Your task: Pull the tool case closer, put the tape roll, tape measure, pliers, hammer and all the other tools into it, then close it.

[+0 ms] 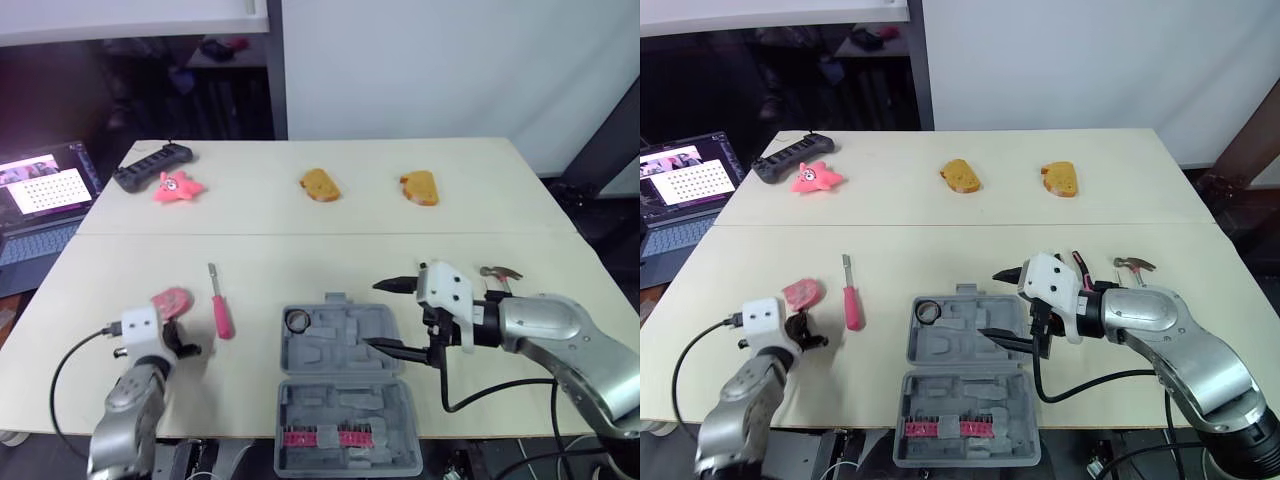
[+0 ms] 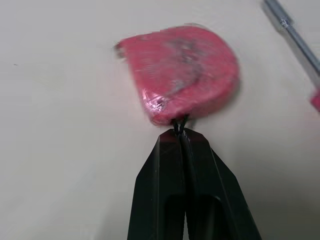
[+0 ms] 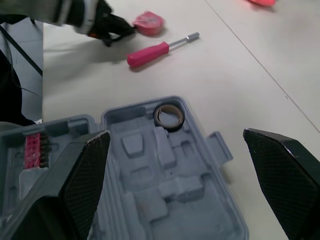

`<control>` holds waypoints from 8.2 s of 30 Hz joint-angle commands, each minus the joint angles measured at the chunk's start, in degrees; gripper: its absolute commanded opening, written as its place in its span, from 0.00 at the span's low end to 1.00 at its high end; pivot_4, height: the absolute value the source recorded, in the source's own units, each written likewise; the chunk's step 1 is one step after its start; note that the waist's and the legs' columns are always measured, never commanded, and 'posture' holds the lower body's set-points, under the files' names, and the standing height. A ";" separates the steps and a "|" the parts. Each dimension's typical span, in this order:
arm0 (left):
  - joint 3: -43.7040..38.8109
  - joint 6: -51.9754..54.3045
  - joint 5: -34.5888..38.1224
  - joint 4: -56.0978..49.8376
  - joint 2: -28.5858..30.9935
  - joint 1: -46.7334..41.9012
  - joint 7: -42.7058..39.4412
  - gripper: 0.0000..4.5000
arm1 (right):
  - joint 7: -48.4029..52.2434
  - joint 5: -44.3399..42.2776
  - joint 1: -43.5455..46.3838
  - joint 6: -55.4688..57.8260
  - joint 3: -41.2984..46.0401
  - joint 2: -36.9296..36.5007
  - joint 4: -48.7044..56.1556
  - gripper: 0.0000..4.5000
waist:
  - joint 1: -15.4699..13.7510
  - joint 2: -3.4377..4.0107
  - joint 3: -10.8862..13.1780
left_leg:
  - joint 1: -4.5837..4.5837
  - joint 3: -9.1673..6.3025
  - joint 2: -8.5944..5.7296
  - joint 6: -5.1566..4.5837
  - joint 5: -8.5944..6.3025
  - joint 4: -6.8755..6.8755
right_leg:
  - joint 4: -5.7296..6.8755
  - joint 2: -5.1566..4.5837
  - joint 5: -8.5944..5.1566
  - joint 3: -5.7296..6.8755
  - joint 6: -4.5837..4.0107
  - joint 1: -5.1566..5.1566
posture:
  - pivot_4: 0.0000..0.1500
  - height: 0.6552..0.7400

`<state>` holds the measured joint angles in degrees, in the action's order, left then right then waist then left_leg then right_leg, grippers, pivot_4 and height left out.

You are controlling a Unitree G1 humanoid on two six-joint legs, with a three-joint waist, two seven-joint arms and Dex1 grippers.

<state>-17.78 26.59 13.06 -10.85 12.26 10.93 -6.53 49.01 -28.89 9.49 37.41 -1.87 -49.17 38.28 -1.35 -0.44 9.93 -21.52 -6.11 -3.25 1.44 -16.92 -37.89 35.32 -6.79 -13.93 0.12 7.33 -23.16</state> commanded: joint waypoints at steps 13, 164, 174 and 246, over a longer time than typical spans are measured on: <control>-0.53 -9.40 1.66 -6.91 6.68 31.29 -17.81 0.02 | -1.60 0.16 -1.74 0.30 0.98 -0.48 2.28 1.00 | 0.70 0.26 -0.08 | -0.03 0.18 0.07 -0.14 -0.12 0.01 | -0.21 -0.05 -0.17 -0.06 -0.23 0.01 | 1.00 1.00; 16.47 -32.43 12.99 5.73 31.31 -9.38 -76.00 1.00 | -57.53 -83.85 -3.89 35.14 4.55 -18.86 -33.11 0.11 | 1.96 0.33 0.34 | -0.83 0.37 0.11 -0.02 0.07 -0.20 | 0.70 0.14 0.07 -0.07 -0.12 -1.07 | 1.00 1.00; 17.35 -34.25 11.09 6.84 31.19 -11.32 -75.61 1.00 | -60.57 -76.24 -3.11 34.59 0.59 -14.46 -33.79 0.11 | 1.99 0.27 0.30 | -0.82 0.28 0.08 -0.02 0.07 -0.21 | 0.70 0.12 0.08 -0.06 -0.11 -1.06 | 1.00 1.00; 18.30 -32.84 9.52 5.30 32.16 -10.05 -70.47 1.00 | 24.25 22.93 26.16 8.45 -20.60 -10.85 -9.45 0.65 | 1.90 0.21 0.32 | -0.55 0.87 0.10 0.00 0.06 -0.22 | 0.78 0.21 0.07 -0.48 -0.09 -1.11 | 1.00 1.00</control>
<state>0.91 -5.68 22.70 -5.64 44.34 1.54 -77.04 72.49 -8.13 32.03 40.94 -17.32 -61.86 28.57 0.54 -0.23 10.25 -22.11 -5.26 -3.16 1.43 -16.87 -38.10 36.08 -6.59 -13.85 -0.33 7.24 -24.29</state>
